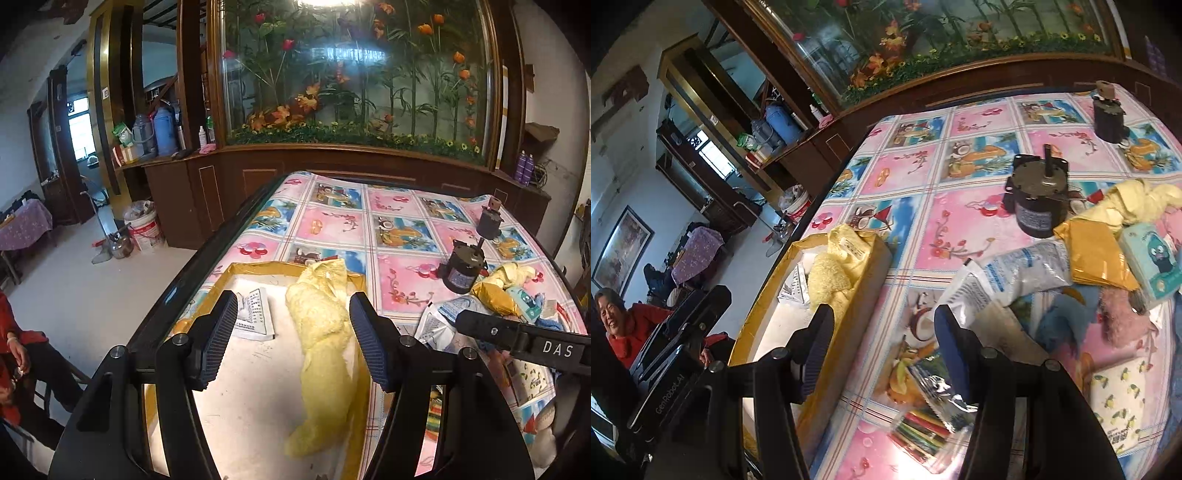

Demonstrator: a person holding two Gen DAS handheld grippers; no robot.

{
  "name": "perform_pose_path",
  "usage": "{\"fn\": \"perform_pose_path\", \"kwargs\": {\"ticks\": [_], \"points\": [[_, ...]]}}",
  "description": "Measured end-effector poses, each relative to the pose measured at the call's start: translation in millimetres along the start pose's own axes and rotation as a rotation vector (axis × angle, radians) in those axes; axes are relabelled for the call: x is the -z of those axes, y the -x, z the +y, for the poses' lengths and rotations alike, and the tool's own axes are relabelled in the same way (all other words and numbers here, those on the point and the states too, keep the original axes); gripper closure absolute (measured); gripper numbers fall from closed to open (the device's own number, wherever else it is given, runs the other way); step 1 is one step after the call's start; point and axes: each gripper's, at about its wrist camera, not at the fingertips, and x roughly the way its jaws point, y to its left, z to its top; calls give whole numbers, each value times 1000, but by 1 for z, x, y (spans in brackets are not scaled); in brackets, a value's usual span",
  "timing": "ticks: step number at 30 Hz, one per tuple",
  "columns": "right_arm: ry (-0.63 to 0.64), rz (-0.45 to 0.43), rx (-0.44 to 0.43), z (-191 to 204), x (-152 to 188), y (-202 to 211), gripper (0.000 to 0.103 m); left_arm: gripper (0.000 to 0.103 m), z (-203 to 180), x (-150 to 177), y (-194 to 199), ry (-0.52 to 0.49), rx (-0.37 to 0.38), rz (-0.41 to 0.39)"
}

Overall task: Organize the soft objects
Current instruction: 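Lower the yellow towel into the box and open the right gripper, then grasp the snack bag with the left gripper while the right grasps the lemon-print tissue pack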

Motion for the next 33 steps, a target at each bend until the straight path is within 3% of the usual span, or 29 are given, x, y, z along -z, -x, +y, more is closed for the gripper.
{"fn": "perform_pose_path", "kwargs": {"ticks": [9,15,19,29,33], "points": [[-118,-63,64,-73,15,47,46,39,-34,10,-4,-31,55,64],[-187,-99,103,-117,28,76,46,39,-39,15,-11,40,201,134],[-211,-94,103,-135,37,83,46,39,-67,19,-20,-17,289,186],[-223,-76,80,-148,49,91,46,39,-140,33,-85,-193,281,312],[-186,-31,85,-144,54,84,46,39,-155,44,-89,-240,349,340]]}}
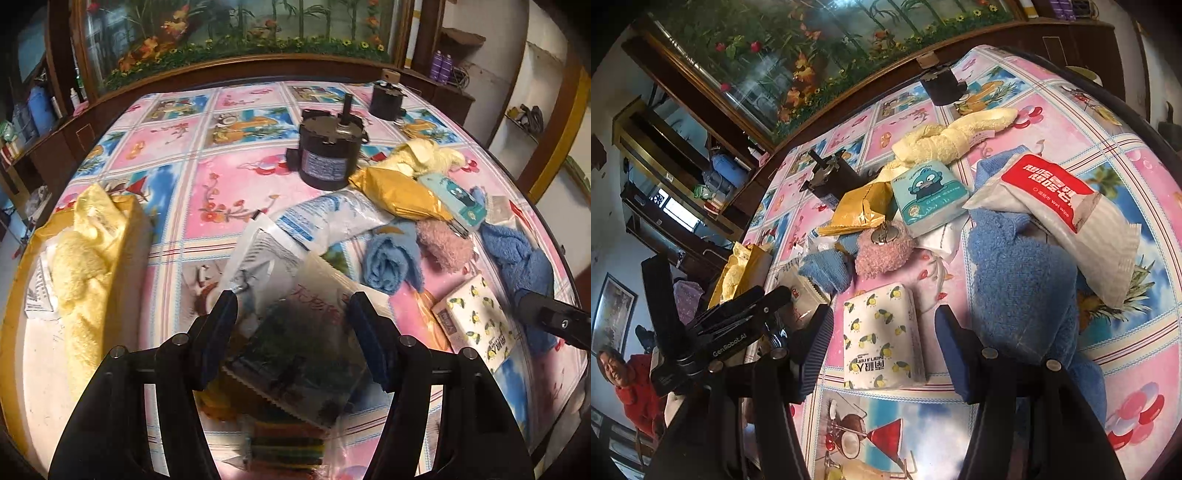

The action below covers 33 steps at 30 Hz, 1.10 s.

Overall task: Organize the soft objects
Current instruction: 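Grasp the snack bag with the left gripper while the right grasps the lemon-print tissue pack, then carry both items to the box and release the tissue pack from the right gripper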

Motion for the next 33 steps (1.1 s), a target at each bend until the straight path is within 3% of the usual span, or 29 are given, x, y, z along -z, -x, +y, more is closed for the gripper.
{"fn": "perform_pose_path", "kwargs": {"ticks": [3,6,8,10,20,21,27,33], "points": [[42,31,21,9,4,-9,45,24,-17,6,-7,-75,2,34],[85,55,65,18,6,-20,45,25,-30,13,-11,-157,-20,52],[112,67,93,24,8,-25,45,38,-30,15,-9,-161,-10,41],[138,76,123,28,10,-30,44,42,-26,14,-5,-134,26,35],[284,95,291,48,11,-46,43,48,-15,20,34,-19,101,-38],[277,99,279,47,11,-45,52,48,-14,22,41,-16,103,-50],[229,77,200,52,16,-25,52,48,17,38,98,68,155,-137],[280,9,75,94,14,6,52,47,84,49,142,171,94,-217]]}}
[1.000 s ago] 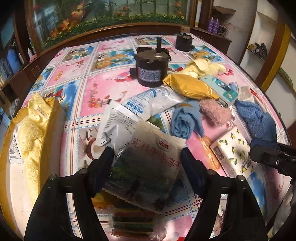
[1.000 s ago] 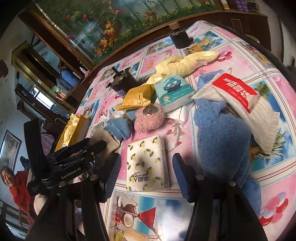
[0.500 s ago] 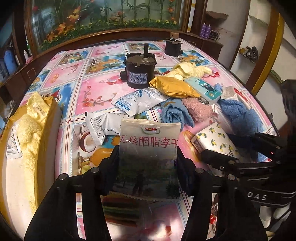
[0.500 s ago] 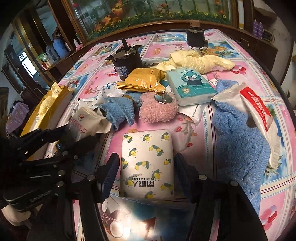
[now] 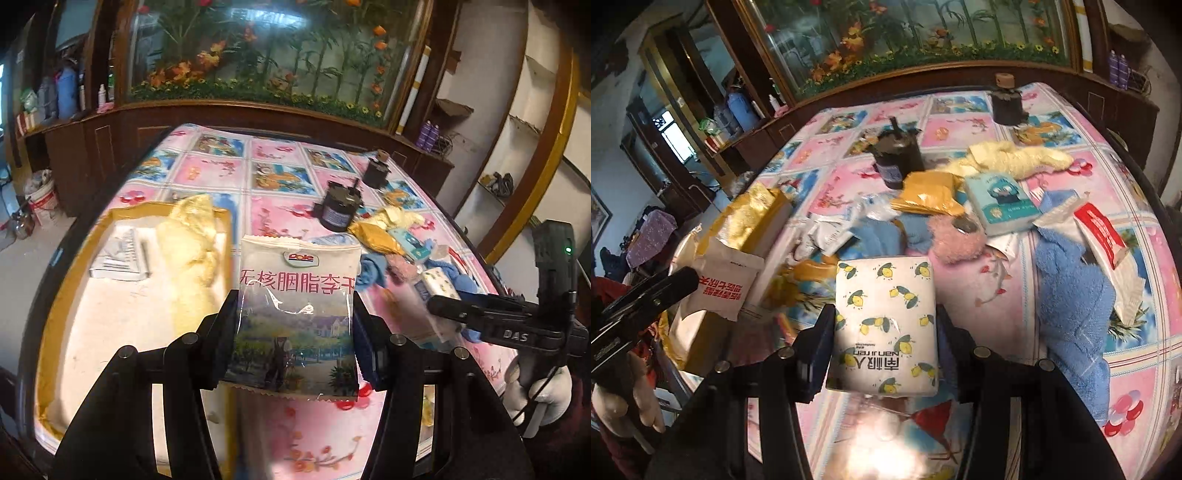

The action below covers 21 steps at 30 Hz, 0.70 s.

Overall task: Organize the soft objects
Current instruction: 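Carry both items to the box and release the tissue pack from the right gripper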

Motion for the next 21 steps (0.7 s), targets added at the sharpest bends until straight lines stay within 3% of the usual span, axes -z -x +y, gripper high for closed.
{"fn": "perform_pose_path", "kwargs": {"ticks": [6,13,17,21], "points": [[51,47,-183,64,-23,-21,52,47,85,-9,-4,117,-146,5],[106,163,-289,142,-39,-91,53,47,146,-9,-51,163,-300,96],[123,219,-311,174,-41,-125,53,45,168,-13,-73,186,-313,133],[117,234,-285,181,-47,-147,53,42,173,-20,-72,218,-296,113]]}}
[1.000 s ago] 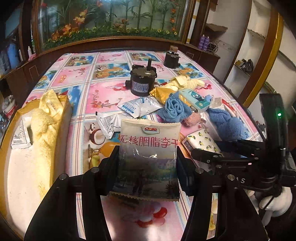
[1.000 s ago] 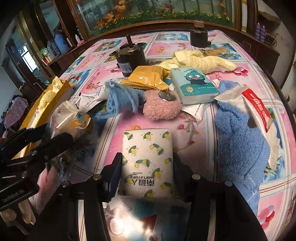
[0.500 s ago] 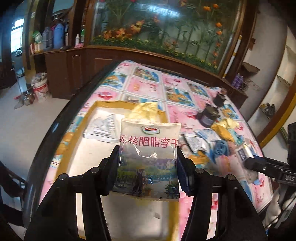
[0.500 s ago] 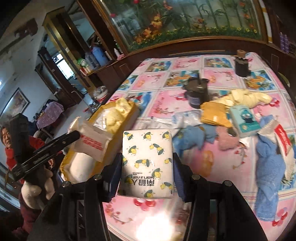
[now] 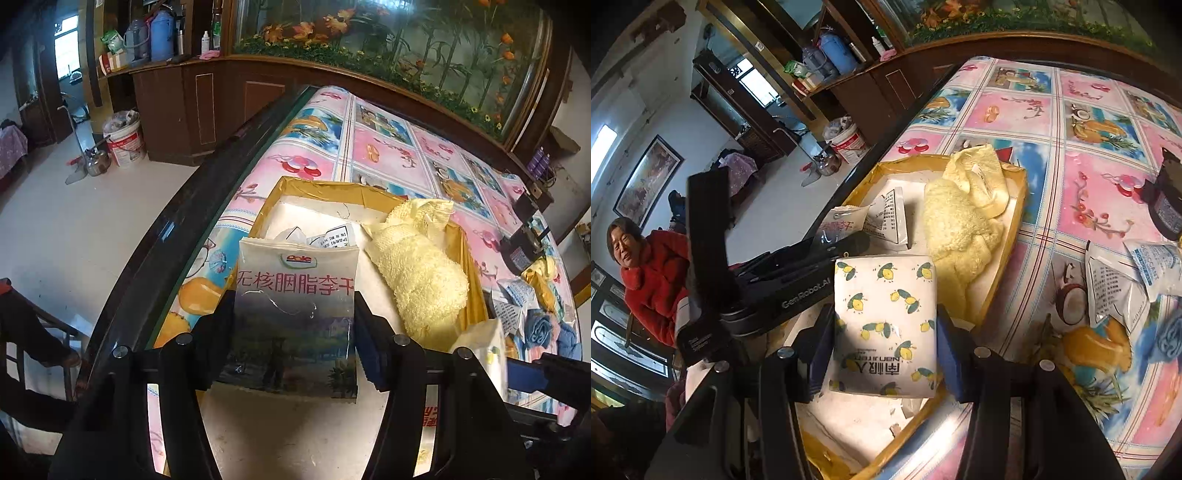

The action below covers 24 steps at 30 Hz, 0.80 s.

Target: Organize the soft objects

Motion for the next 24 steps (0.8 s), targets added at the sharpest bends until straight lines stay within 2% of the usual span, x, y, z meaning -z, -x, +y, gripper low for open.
{"fn": "perform_pose_path", "kwargs": {"ticks": [6,11,15,18,21,24], "points": [[-33,-9,-1,-7,-5,-11,52,40,1,-2,0,22,13,2],[-43,-31,-23,-7,-13,-12,48,40,6,-4,3,61,41,-1],[-88,-47,-75,-14,-20,-7,35,40,9,-8,13,87,52,-28],[-100,-61,-74,-17,-20,2,33,40,10,-10,24,86,39,-47],[-48,-22,-49,-15,-14,7,33,40,7,-7,40,69,66,-73],[65,29,14,-1,-3,10,34,40,4,2,58,65,117,-93]]}}
